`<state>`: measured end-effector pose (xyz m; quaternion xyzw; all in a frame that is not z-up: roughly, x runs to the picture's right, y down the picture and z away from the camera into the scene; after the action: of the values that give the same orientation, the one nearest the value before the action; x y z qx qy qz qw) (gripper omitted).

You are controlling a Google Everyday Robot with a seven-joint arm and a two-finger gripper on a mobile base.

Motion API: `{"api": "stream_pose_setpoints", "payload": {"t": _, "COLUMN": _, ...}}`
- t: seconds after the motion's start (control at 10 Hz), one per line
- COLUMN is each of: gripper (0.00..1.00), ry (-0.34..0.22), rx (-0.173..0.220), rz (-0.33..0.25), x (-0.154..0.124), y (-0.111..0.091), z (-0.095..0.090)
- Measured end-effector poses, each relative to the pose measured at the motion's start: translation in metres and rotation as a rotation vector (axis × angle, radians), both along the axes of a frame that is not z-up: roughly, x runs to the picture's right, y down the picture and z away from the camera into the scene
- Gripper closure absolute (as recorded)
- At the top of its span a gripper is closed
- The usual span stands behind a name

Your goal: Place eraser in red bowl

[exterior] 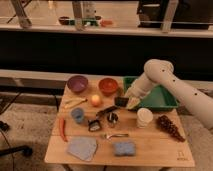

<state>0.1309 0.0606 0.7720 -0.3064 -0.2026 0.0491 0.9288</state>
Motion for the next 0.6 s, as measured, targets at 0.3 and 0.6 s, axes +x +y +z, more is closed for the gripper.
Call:
{"api": "stream_pose_setpoints", "payload": {"t": 0.3, "gripper": 0.86, "ry": 0.015, "rx": 0.022, "rz": 0.039, "x": 0.006, "y": -0.022, "z": 0.018}}
{"api": "stream_pose_setpoints", "payload": {"t": 0.6, "gripper": 0.86, "ry": 0.002, "rx": 0.036, "rz": 0.039, "x": -0.007, "y": -0.049, "z": 0.048}}
